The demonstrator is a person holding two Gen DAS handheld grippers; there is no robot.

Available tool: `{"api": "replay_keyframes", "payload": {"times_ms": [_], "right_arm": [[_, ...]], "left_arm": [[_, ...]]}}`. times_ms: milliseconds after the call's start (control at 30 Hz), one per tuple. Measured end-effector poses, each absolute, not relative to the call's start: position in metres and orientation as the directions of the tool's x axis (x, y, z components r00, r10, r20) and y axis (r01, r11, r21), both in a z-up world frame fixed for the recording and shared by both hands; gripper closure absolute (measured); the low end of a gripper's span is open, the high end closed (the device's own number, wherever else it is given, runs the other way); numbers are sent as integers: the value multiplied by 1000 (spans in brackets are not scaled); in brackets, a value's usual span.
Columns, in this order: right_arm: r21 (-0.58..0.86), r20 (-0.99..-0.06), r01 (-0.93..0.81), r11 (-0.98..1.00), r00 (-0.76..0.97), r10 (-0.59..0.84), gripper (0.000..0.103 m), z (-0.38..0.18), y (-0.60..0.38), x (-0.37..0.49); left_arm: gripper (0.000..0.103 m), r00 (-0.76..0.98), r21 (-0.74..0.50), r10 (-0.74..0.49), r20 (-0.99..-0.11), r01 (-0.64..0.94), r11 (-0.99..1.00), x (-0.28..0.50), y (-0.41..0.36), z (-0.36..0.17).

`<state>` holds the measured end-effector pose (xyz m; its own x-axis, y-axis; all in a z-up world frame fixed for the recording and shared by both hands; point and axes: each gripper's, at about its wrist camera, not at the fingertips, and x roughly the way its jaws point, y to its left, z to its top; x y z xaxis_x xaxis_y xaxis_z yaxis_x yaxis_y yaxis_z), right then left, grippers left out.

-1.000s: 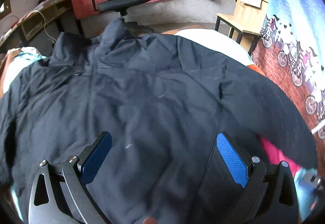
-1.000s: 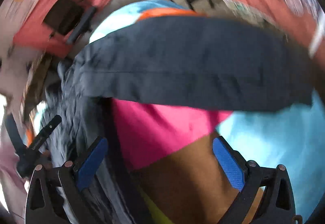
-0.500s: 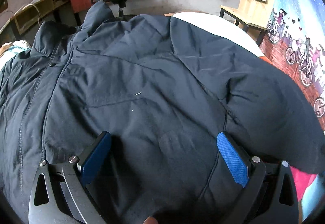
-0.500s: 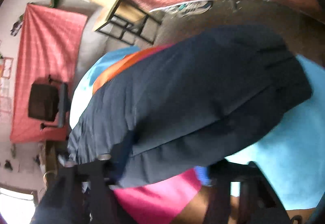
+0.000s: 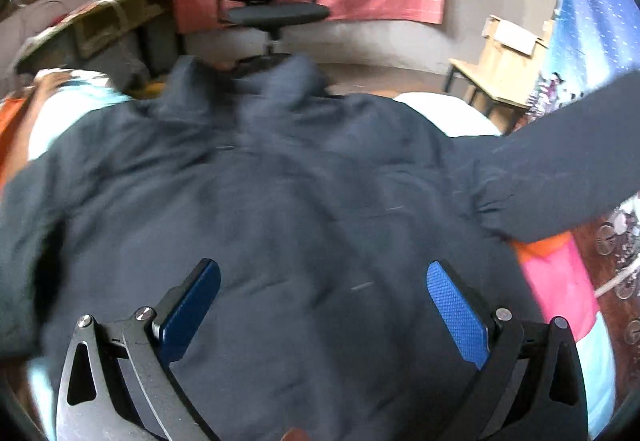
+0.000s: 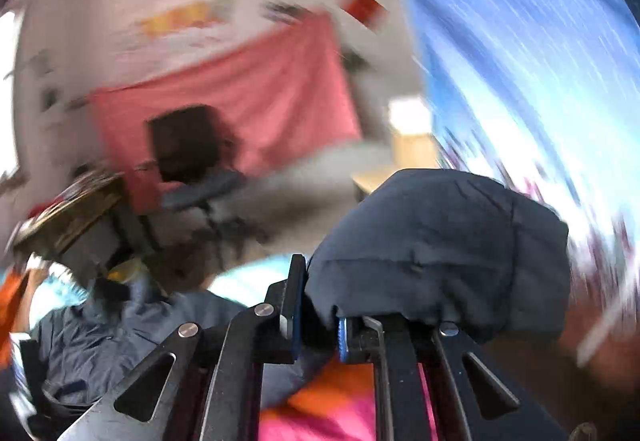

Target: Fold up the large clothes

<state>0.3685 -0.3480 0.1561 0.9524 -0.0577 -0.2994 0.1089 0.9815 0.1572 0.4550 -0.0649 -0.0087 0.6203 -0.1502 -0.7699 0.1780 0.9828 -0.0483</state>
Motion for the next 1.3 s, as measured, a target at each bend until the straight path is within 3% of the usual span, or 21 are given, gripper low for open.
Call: {"api": "replay_keyframes", "payload": {"times_ms": [100, 200, 400, 633, 733, 767, 800, 933, 1067, 1200, 1300], "right_arm": [[66, -210, -28, 997, 977, 41, 91, 172, -284, 373], [-1, -185, -176, 984, 967, 173, 91, 177, -218, 379], [-136, -306, -426, 895, 877, 371, 90, 152, -87, 400], [-109, -574, -602, 791, 688, 445, 83, 70, 0, 416], [-47, -682, -660, 750, 570, 459, 55, 36, 25, 420], [-44, -699, -674, 737, 548, 459, 27, 29, 21, 413], [-57, -715, -685, 726, 536, 449, 13, 21, 25, 411], [-44, -732, -718, 694, 496, 467, 13, 13, 11, 391], [26, -708, -710, 703, 484, 514, 13, 17, -43, 371], [-18, -646, -592, 806, 622, 443, 13, 28, -109, 383], [34, -653, -431, 902, 673, 346, 13, 26, -151, 422]], "left_arm": [[2, 635, -64, -100, -766, 79, 995, 436, -16, 5], [2, 642, -111, -72, -764, -21, 994, 417, 32, 15], [2, 642, -157, 12, -767, -205, 966, 385, 112, 30], [2, 627, -113, 105, -772, -298, 948, 367, 154, 27], [2, 635, -146, 72, -769, -285, 947, 368, 156, 22], [2, 646, -178, 46, -762, -276, 944, 366, 156, 21], [2, 649, -194, 33, -760, -274, 942, 369, 156, 18], [2, 670, -276, -26, -742, -271, 922, 374, 159, 17], [2, 664, -232, -4, -747, -255, 939, 388, 151, 11], [2, 613, -77, 99, -784, -254, 964, 417, 132, -11], [2, 549, 64, 225, -805, -297, 953, 429, 120, -30]]}}
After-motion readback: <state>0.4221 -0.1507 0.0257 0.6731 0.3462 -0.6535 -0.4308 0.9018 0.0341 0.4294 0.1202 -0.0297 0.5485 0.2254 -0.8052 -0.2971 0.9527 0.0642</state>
